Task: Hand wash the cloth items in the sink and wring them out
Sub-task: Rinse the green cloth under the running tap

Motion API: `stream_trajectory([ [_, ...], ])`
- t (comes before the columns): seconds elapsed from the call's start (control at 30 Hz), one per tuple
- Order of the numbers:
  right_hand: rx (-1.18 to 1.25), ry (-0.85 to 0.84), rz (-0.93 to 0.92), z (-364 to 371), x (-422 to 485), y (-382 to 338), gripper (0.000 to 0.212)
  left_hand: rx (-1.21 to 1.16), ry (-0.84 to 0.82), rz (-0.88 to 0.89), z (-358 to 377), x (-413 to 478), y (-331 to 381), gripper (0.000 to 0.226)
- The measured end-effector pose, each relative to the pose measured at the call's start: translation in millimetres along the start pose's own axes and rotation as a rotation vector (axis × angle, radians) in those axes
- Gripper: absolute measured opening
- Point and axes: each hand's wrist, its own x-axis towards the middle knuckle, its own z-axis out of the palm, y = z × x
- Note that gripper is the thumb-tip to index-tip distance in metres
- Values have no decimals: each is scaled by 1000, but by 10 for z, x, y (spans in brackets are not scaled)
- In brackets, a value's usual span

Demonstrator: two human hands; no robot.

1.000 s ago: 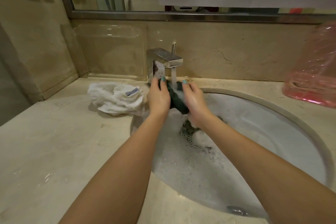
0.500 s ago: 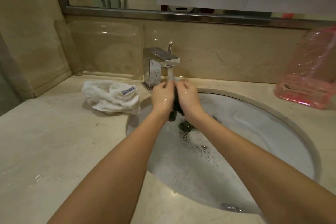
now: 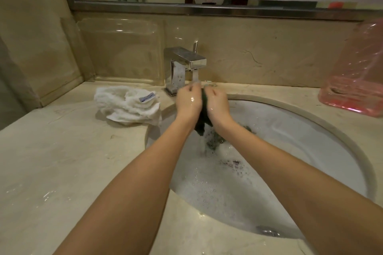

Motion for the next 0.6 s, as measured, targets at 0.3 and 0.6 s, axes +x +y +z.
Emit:
stream_trajectory([
  [0.3, -183, 48, -206, -112, 87, -59, 43, -56, -106, -139, 18, -77, -61, 30],
  [0.6, -119, 146, 26, -258, 269, -33, 32, -2, -395, -65, -173, 17, -111, 39],
])
